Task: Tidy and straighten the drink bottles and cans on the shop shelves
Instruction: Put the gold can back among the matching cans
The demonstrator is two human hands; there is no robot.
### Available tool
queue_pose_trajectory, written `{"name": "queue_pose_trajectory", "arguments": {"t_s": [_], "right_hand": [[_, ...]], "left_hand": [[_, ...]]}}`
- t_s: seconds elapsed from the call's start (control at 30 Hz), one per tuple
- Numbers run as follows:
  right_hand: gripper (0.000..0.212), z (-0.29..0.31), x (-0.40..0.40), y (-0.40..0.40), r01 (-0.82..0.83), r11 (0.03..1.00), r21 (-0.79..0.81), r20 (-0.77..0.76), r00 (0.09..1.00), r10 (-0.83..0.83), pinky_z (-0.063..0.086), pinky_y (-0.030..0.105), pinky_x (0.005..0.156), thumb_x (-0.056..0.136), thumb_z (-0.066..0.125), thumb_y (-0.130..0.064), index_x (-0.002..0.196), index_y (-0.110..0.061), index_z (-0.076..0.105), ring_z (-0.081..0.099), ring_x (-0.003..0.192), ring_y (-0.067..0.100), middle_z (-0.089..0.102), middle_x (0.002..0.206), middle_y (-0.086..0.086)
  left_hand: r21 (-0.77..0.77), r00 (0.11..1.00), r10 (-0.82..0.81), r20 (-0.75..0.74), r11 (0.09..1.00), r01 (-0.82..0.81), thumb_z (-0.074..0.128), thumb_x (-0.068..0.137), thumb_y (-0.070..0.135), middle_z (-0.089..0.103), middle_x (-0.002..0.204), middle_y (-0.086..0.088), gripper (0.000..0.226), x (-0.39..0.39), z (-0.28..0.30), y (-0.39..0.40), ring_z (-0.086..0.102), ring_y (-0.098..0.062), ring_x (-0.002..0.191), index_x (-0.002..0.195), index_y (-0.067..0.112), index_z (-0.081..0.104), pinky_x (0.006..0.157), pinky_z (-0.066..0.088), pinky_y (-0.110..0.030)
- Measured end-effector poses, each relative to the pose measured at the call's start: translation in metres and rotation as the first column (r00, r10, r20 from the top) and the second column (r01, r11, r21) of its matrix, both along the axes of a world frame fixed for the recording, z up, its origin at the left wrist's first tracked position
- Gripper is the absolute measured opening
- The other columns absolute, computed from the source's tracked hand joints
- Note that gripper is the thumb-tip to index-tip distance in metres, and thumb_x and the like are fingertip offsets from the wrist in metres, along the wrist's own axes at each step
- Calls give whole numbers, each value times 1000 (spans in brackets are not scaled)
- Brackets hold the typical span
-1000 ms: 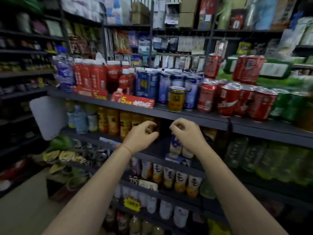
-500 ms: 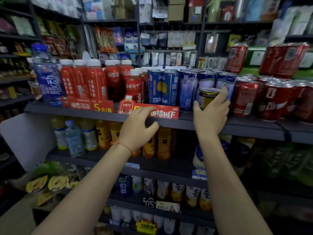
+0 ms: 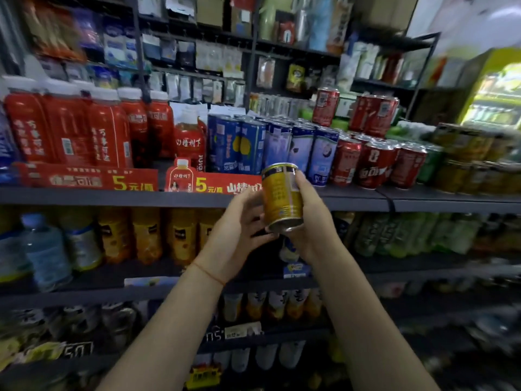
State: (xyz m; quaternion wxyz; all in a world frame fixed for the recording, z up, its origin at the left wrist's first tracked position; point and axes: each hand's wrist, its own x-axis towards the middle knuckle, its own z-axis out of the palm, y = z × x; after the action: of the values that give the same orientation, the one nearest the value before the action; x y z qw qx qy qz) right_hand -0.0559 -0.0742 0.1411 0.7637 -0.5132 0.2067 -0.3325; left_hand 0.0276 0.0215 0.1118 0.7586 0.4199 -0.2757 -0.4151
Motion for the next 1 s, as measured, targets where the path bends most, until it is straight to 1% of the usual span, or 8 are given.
{"name": "queue_pose_trajectory", "arguments": {"t_s": [0.13,0.23,0.4,0.5,0.57,0.63,0.77,1.0], "right_hand": [[61,-14,-13,8,40,998,-53,-174,983,-49,56,45,93,97,39,-63,121,-15,67,73,99,26,75,106,12],[66,-19,-35,6,26,994,-110,-251,966,-53,53,50,97,95,33,-70,123,-22,68,71,105,26,74,112,9],[43,-10,-95,-16,18,970,-243,-273,958,-86,52,51,99,96,48,-57,120,-28,68,70,106,23,73,114,4],[44,-2,-147,-45,-62,877,-476,-252,965,-69,54,46,98,94,62,-43,136,-30,55,68,109,17,68,122,-1],[79,0,-187,-71,-99,783,-614,-250,965,-75,56,40,95,85,77,-34,150,-38,32,65,113,14,59,133,-4],[101,4,-228,-102,-125,684,-718,-280,953,-120,56,37,95,77,85,-31,150,-51,18,61,118,14,48,141,-6],[105,18,-312,-165,-115,558,-822,-271,940,-206,55,36,98,75,86,-30,150,-52,16,56,121,12,42,143,-10],[110,38,-403,-263,-90,468,-879,-242,931,-274,56,37,96,73,87,-30,149,-52,10,61,113,10,53,128,-12]], "left_hand": [[-47,993,-75,-86,996,71,50,95,54,68,126,-10,51,-13,-14,-1,65,-28,117,133,21,60,102,48,-56],[-66,983,-141,-115,989,134,52,96,51,69,123,-13,50,-34,-15,-5,66,-30,114,134,19,57,102,47,-57],[-71,970,-171,-172,984,161,52,95,52,71,117,-16,53,-86,-2,-36,70,-31,106,131,14,58,91,55,-50],[-83,958,-174,-230,984,158,55,90,55,71,117,-18,57,-125,5,-71,70,-35,105,131,15,57,85,57,-50],[-110,946,-204,-251,977,181,58,87,56,70,119,-19,60,-155,11,-100,69,-35,108,130,14,58,93,54,-52],[-123,944,-230,-238,971,206,59,85,55,70,119,-19,62,-190,18,-133,69,-35,106,129,11,60,95,54,-49],[-167,959,-229,-167,965,201,54,91,50,70,120,-17,54,-270,32,-200,70,-32,105,129,12,61,89,56,-45],[-180,979,-180,-92,970,162,50,96,46,74,106,-13,44,-368,61,-297,73,-28,94,123,14,62,77,60,-40]]}}
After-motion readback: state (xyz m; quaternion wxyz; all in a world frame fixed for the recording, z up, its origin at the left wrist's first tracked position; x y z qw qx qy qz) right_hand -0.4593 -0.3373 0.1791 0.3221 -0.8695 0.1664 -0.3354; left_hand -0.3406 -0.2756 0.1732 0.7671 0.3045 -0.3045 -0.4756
